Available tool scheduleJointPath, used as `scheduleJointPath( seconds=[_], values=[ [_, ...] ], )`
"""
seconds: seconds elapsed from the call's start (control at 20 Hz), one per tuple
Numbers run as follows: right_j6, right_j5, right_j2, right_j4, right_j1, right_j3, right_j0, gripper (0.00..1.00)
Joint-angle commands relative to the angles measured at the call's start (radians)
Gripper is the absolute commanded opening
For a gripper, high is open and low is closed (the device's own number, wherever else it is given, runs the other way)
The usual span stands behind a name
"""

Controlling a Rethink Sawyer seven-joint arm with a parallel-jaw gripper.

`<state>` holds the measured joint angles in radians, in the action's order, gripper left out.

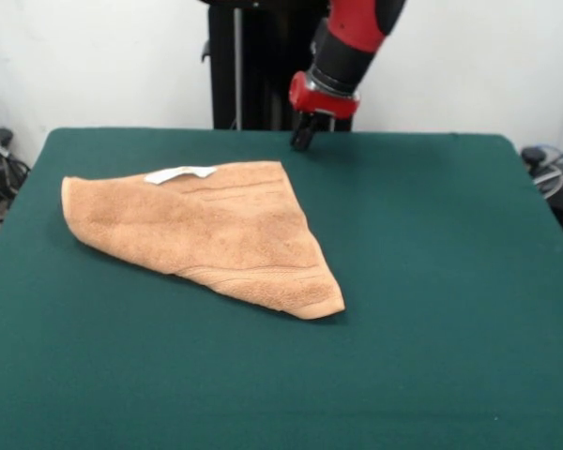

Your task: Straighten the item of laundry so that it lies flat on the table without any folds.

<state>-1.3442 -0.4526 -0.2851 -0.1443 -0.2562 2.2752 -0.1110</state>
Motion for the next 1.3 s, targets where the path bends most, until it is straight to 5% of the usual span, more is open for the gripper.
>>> scheduleJointPath(
  seconds=[0.05, 0.35, 0.95, 1.3],
  values=[
    [-0.275, -0.056, 0.111, 0.020, 0.089, -0.097, 0.057, 0.00],
    [-0.257, 0.002, 0.224, 0.160, 0.132, -0.130, 0.224, 0.00],
    [-0.296, -0.047, 0.210, 0.088, 0.153, -0.112, 0.108, 0.00],
    [-0.283, 0.044, 0.222, 0.013, 0.150, -0.138, 0.062, 0.00]
  ],
)
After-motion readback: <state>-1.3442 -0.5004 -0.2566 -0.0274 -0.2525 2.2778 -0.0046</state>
